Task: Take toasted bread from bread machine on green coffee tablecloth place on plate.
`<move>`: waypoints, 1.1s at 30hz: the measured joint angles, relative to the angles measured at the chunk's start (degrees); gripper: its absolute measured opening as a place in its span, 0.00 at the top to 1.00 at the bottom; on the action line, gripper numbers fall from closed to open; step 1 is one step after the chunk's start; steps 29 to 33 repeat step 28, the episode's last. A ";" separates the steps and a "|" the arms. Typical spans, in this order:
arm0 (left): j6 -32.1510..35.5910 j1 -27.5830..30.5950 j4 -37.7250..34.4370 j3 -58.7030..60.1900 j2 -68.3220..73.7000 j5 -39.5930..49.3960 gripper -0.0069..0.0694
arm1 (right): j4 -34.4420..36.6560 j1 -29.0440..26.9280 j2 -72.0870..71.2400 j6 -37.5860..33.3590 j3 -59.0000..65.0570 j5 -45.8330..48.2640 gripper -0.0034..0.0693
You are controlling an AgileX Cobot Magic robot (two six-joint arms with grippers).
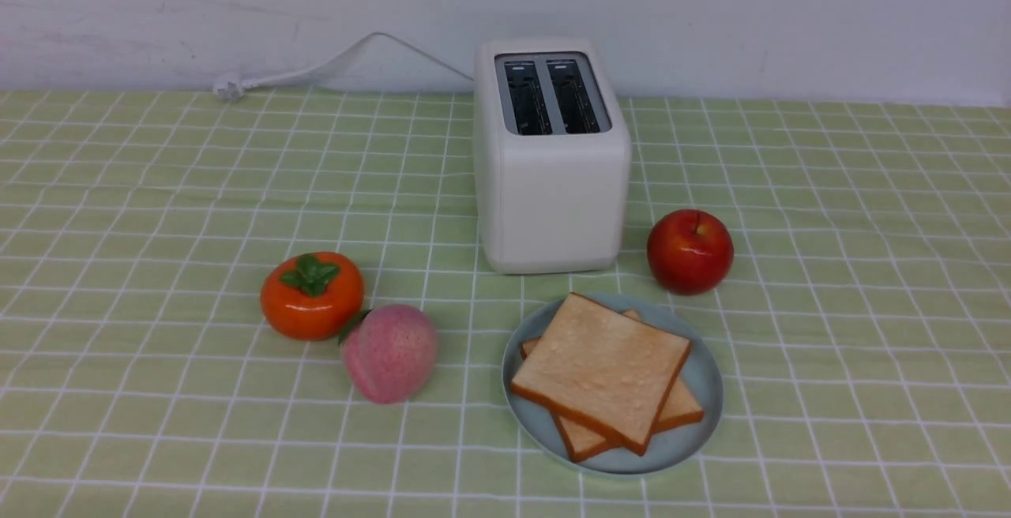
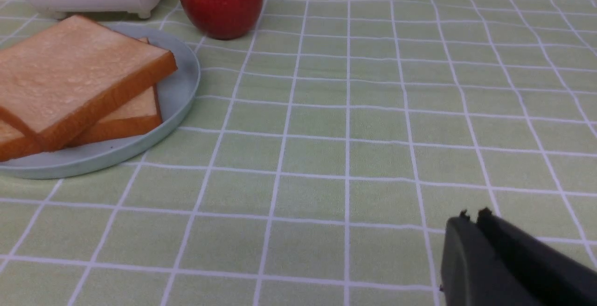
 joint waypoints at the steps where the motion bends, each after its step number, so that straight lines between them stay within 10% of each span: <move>1: 0.00 0.00 0.00 0.00 0.00 0.00 0.92 | 0.00 0.00 0.00 0.00 0.00 0.00 0.91; 33: 0.00 0.00 0.12 0.00 0.00 0.00 0.90 | 0.00 0.00 -0.05 0.00 0.00 0.00 0.86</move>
